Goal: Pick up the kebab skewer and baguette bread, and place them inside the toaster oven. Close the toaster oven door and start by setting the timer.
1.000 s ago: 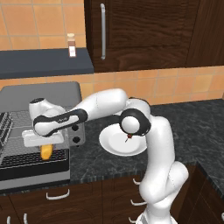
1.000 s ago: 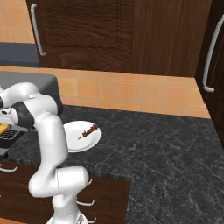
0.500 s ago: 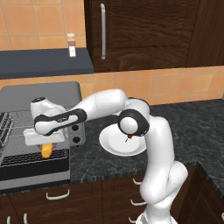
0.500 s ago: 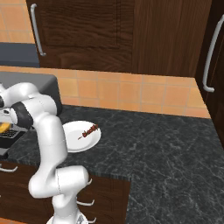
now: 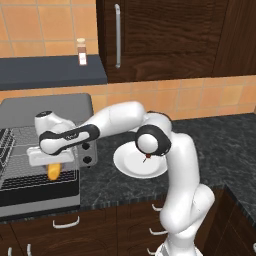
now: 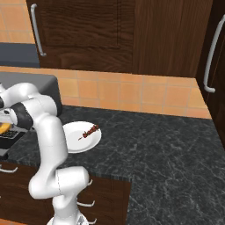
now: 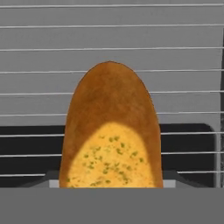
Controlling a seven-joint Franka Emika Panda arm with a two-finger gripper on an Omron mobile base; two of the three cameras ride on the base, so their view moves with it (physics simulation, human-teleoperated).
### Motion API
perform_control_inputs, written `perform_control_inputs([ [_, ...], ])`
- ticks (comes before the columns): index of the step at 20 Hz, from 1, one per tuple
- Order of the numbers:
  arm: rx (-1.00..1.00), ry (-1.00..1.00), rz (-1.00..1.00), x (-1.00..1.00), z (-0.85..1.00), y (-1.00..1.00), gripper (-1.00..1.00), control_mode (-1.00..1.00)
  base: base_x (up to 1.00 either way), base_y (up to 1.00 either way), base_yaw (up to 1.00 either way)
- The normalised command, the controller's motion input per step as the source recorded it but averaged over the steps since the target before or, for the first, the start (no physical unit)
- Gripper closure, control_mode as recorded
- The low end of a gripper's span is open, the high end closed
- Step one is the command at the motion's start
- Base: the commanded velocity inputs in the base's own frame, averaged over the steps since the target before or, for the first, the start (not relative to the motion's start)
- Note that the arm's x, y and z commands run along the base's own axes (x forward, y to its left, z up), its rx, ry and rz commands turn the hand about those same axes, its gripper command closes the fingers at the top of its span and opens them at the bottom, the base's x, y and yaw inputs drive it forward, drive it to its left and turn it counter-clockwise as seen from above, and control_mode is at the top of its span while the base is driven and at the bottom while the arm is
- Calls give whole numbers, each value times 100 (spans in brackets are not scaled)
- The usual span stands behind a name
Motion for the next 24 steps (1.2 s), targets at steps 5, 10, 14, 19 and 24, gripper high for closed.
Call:
perform_control_inputs([
  [5, 0, -3, 0, -4, 6, -5, -100, -100, 0, 0, 0],
  [10, 0, 0, 0, -15, 24, -1, -100, -100, 0, 0, 0],
  [14, 3, -4, -1, -71, 26, -38, -100, -100, 0, 0, 0],
  [19, 1, -9, -4, -93, 1, -88, -100, -100, 0, 0, 0],
  [24, 4, -2, -17, -63, 1, -100, -100, -100, 0, 0, 0],
])
